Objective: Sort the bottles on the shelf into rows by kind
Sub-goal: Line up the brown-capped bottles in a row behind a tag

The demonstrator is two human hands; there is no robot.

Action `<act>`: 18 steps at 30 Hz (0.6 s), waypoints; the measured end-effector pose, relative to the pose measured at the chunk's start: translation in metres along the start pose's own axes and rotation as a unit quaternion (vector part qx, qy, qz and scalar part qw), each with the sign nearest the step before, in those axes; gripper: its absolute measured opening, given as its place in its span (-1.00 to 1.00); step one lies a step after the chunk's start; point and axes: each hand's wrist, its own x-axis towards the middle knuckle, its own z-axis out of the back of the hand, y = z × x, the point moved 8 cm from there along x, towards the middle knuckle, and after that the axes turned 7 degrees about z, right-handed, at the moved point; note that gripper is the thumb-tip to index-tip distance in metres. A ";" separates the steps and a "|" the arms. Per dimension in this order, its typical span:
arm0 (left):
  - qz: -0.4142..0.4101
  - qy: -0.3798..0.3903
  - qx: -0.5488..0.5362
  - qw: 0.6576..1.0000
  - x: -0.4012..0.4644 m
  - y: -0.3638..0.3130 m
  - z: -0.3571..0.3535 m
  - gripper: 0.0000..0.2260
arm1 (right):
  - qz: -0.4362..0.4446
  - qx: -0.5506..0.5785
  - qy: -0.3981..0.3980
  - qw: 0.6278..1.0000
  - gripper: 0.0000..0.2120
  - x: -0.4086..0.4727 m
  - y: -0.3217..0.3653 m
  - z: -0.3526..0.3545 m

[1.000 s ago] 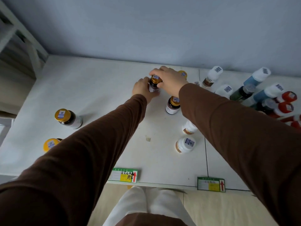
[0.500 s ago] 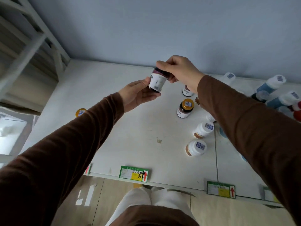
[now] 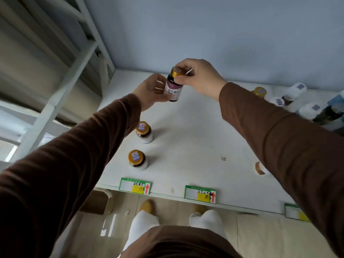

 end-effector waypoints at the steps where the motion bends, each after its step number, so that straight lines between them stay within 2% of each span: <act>1: -0.001 -0.004 0.034 0.999 0.000 0.006 0.016 -0.66 | 0.002 -0.021 0.002 1.000 -0.69 0.005 0.007 -0.013; 4: -0.010 -0.011 0.157 0.988 -0.001 0.028 0.057 -0.69 | -0.002 -0.087 0.024 0.996 -0.63 0.017 0.021 -0.053; 9: -0.020 -0.035 0.330 0.943 -0.004 0.068 0.101 -0.77 | -0.025 -0.174 0.054 0.983 -0.60 0.019 0.023 -0.110; 14: -0.005 -0.055 0.397 0.916 -0.002 0.090 0.107 -0.75 | -0.049 -0.215 0.076 0.972 -0.60 0.011 0.013 -0.139; 18: -0.003 -0.060 0.412 0.909 0.003 0.097 0.103 -0.74 | -0.062 -0.226 0.072 0.969 -0.60 0.008 0.005 -0.146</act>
